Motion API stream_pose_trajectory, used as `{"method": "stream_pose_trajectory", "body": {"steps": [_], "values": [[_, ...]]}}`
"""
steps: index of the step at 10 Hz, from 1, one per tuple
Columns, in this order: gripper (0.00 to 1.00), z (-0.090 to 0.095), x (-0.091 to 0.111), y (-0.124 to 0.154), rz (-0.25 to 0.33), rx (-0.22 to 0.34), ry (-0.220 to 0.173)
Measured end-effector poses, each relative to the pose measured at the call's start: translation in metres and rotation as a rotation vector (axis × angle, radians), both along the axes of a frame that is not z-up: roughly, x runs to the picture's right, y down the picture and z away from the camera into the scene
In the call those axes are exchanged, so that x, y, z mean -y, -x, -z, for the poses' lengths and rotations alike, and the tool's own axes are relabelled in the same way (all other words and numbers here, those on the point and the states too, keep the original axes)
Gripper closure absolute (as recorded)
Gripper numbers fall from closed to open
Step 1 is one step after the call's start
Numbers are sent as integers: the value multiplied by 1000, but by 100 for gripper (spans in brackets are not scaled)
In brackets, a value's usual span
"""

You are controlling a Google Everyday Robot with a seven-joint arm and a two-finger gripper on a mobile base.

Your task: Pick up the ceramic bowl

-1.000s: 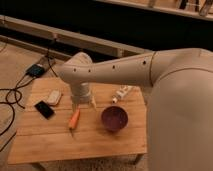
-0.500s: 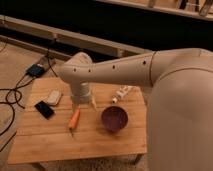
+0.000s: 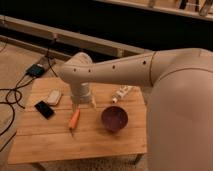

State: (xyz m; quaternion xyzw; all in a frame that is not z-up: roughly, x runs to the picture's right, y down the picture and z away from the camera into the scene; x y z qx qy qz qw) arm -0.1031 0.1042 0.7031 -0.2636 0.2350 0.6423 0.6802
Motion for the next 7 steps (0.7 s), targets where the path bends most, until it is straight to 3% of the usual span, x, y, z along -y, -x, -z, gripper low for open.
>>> {"method": "stream_pose_trajectory", "body": {"steps": [2,4,7], "values": [[35,-2,0,-2,1,-2,0],[35,-17,1,-18,31,-9,-12],[35,-61,2,-46,73,-5,-39]]}}
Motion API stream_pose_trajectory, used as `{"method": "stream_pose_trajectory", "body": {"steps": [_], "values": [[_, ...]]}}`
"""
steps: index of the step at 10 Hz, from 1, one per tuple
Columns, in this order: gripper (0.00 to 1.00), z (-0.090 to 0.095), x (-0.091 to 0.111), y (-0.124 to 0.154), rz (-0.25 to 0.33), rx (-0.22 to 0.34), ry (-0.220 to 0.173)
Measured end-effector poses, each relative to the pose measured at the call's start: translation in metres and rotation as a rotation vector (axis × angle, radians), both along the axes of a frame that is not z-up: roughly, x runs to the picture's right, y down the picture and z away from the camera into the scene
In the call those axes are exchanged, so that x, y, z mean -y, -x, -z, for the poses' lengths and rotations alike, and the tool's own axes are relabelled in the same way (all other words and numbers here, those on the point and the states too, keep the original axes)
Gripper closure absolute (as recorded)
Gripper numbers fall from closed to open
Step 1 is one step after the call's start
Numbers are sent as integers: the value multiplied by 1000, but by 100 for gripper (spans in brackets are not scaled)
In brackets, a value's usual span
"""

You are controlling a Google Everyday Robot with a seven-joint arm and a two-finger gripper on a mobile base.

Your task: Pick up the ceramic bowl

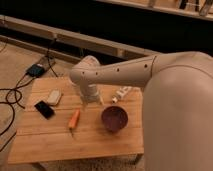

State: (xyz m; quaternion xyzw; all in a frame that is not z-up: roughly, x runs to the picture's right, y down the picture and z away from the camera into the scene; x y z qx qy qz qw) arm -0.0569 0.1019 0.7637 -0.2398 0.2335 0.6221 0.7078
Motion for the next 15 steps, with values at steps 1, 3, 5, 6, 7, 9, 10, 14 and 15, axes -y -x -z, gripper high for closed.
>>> {"method": "stream_pose_trajectory", "body": {"steps": [1,3,5,6,7,9,10,14,15], "values": [[35,-17,-2,-9,2,0,-2],[35,-40,-8,-20,1,-1,7],[35,-60,-14,-29,-9,-4,23],[35,-70,-18,-33,-18,-8,35],[35,-75,-20,-35,-23,-10,43],[35,-89,-29,-41,-30,-20,77],[35,-91,-31,-42,-30,-23,88],[35,-104,-45,-48,-35,-59,150],[35,-105,-46,-49,-37,-68,156]]}}
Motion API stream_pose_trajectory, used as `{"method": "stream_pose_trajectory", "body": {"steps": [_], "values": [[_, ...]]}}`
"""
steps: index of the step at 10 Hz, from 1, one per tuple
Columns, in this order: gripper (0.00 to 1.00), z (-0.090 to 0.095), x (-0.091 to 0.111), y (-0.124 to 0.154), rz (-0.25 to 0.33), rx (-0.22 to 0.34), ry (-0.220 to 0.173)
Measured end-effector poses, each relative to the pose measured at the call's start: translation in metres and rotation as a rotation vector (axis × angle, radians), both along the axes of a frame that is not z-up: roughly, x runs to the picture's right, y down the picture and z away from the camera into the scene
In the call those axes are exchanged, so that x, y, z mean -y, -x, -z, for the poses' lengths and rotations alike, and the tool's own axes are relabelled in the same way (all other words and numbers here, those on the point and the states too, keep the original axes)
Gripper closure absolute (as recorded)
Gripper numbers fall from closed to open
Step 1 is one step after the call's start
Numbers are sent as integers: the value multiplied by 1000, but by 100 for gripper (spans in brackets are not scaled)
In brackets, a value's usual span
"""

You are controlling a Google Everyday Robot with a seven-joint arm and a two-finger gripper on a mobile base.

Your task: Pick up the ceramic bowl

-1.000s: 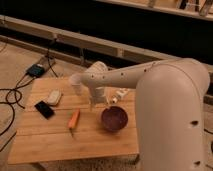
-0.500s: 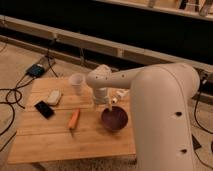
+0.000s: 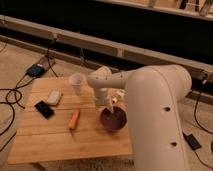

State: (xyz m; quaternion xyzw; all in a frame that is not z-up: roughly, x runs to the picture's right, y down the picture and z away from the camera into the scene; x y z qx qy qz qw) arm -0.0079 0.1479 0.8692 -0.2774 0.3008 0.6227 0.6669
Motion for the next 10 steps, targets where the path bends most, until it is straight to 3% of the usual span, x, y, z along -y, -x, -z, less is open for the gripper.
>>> {"method": "stream_pose_trajectory", "body": {"steps": [2,3,8,9,10], "values": [[36,-3,-3,-3,-6,-27,19],[42,-4,-3,-3,-10,-35,27],[91,-6,1,3,-62,-21,53],[99,-5,7,4,-82,-11,49],[100,-4,12,4,-96,-4,43]]}}
